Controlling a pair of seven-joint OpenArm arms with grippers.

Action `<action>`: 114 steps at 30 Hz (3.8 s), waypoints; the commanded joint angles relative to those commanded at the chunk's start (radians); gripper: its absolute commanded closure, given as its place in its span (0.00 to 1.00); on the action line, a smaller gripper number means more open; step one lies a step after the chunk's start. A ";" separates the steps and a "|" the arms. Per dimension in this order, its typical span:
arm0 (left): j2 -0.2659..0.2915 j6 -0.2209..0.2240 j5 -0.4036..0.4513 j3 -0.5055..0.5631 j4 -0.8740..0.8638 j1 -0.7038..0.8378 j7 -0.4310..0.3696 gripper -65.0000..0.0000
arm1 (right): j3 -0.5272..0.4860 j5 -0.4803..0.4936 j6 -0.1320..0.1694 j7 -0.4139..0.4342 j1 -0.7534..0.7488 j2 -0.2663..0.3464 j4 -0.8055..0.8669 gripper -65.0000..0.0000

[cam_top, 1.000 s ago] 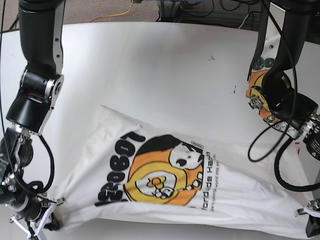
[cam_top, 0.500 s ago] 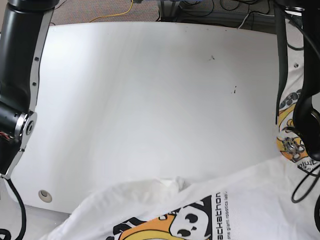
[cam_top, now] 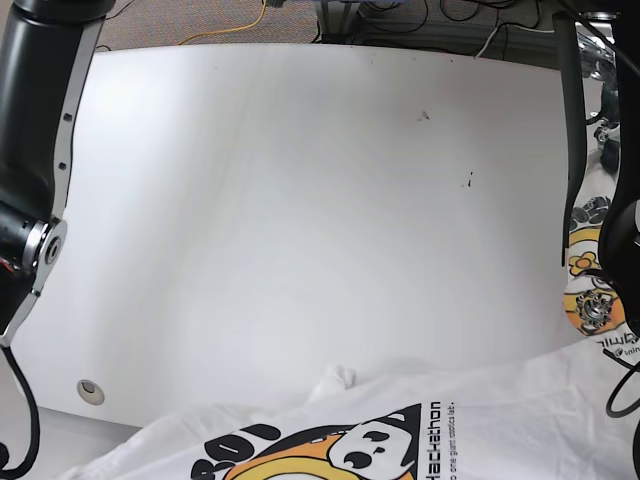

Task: Layout the t-shirt on the table in an organized manner, then fold the t-shirt properly
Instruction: 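Lift the shirt with both grippers and stretch it taut between them, then lower the stretched shirt onto the table with both grippers, then open the right gripper and regrasp the shirt edge nearer the hem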

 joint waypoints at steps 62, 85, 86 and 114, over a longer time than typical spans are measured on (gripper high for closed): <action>-0.107 0.000 -0.470 -0.298 0.425 1.649 0.127 0.72 | 0.368 -0.009 0.000 0.011 -1.433 -0.325 0.516 0.45; -0.199 -0.002 -0.589 -0.302 0.436 1.591 0.155 0.43 | 0.439 -0.009 0.000 0.008 -1.246 -0.322 0.522 0.04; -0.203 -0.002 -0.606 -0.302 0.436 1.577 0.158 0.43 | 0.436 -0.009 0.000 0.008 -1.231 -0.322 0.512 0.04; -0.149 0.048 -0.236 -0.132 0.196 1.091 -0.006 0.43 | 0.311 -0.011 0.000 0.359 -0.629 -0.227 -0.466 0.04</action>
